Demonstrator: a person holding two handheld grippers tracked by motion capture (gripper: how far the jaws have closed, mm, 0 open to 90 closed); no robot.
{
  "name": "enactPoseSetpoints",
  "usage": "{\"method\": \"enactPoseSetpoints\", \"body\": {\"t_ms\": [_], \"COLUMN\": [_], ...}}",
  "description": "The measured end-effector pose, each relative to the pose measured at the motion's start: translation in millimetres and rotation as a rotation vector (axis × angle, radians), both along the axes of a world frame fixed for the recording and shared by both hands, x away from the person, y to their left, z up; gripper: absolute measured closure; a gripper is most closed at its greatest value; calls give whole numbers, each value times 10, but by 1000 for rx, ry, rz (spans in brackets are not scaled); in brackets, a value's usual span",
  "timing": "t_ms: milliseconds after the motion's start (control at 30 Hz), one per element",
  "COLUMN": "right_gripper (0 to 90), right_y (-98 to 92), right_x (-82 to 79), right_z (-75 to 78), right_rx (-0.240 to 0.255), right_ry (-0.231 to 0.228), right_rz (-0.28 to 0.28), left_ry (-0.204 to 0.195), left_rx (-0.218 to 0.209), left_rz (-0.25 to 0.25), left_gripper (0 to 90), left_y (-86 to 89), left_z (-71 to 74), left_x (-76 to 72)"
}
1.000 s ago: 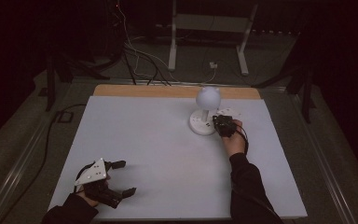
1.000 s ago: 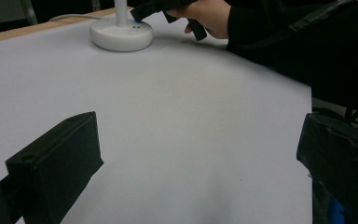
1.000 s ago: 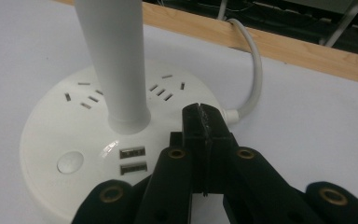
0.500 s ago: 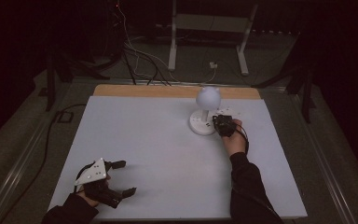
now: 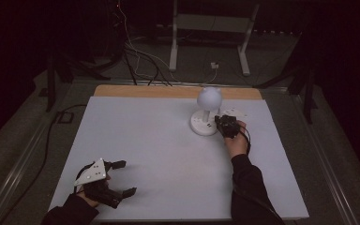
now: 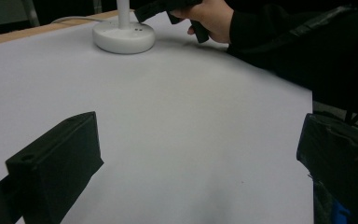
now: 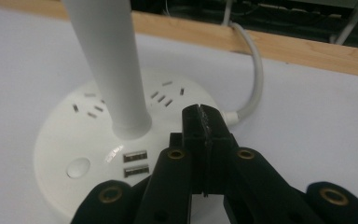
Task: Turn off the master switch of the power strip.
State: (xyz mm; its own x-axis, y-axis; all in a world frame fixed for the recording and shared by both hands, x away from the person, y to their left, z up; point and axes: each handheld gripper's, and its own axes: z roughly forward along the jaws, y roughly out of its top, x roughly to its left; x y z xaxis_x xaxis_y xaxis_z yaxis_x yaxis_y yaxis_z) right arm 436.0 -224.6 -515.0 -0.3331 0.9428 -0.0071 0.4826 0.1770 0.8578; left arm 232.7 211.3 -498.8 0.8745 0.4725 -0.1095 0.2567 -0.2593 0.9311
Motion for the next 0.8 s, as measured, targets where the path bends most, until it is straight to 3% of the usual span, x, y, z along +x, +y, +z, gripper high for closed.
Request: {"method": "enactPoseSetpoints", "body": {"t_ms": [233, 500, 533, 700, 800], "right_gripper": [813, 632, 569, 420, 374], "right_y": [-33, -42, -48, -59, -71], "right_x": [-21, -40, -47, -87, -111], "right_z": [107, 175, 194, 242, 260], "right_rx": [18, 17, 15, 12, 21], "right_ry": [-30, -49, -52, -56, -44], "right_rz": [6, 32, 44, 67, 85], "left_ry": [0, -2, -3, -4, -3], "left_rx": [1, 3, -1, 1, 2], "left_rz": [-2, -1, 0, -2, -3], "left_gripper": [3, 3, 3, 3, 3], "left_y": [-2, -3, -3, -6, -4], "left_z": [0, 3, 4, 5, 5], "left_x": [-1, -4, -4, -7, -9]}}
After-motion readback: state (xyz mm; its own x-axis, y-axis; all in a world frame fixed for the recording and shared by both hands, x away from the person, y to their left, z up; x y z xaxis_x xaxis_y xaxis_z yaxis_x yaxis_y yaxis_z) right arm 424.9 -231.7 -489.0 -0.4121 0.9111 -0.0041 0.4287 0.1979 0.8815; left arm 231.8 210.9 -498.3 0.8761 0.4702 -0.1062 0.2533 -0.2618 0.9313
